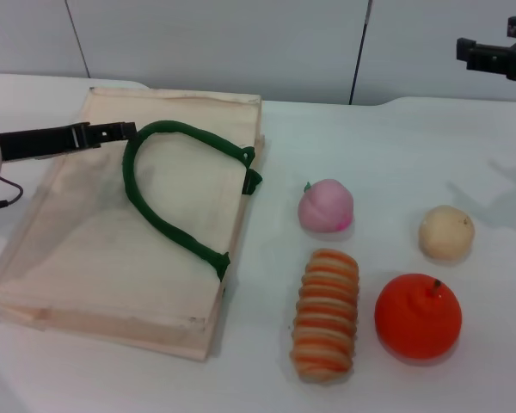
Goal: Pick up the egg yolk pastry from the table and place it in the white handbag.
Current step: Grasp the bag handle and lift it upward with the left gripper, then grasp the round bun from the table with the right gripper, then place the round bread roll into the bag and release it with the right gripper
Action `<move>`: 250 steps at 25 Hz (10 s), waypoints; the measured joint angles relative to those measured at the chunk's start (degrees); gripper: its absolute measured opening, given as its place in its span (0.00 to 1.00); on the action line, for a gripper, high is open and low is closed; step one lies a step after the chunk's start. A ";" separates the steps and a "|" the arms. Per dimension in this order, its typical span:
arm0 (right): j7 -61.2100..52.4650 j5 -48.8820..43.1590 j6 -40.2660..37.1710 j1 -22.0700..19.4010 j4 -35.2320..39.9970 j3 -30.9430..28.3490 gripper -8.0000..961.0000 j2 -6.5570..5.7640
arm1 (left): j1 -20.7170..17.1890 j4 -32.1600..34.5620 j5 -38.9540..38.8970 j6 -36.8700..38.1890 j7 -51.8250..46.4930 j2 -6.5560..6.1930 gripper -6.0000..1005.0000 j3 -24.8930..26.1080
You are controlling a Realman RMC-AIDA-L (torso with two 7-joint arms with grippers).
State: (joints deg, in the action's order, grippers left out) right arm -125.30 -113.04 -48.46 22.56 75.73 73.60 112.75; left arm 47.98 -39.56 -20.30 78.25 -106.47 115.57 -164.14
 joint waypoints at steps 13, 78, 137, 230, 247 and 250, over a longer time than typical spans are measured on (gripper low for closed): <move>0.22 0.09 -0.31 0.90 -0.65 -0.77 0.92 0.16 | 3.97 -1.55 10.94 5.71 -9.56 -2.35 0.87 -0.04; 1.20 0.10 -0.22 5.57 -7.57 -1.62 0.91 1.41 | 14.02 18.59 40.04 -18.56 -25.35 -6.73 0.87 -0.03; 18.79 -5.74 -24.06 8.43 -13.51 -18.55 0.90 1.43 | 5.11 9.90 4.55 5.72 -0.89 -6.80 0.13 0.05; 16.50 -18.28 -31.35 12.93 -14.38 -12.07 0.62 3.18 | 1.84 7.48 -13.97 28.84 2.83 -9.65 0.13 0.05; 17.34 -1.59 -21.57 27.48 -24.44 12.23 0.61 3.49 | 4.00 7.80 -15.70 30.42 1.52 -10.36 0.13 0.05; 17.57 1.17 -17.96 30.43 -27.72 16.07 0.61 3.52 | 4.72 7.96 -15.73 30.56 1.51 -10.37 0.13 0.05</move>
State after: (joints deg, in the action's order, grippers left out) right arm -107.72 -111.87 -66.42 52.99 48.01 89.67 116.27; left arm 52.70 -31.60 -36.03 108.81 -104.96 105.20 -164.09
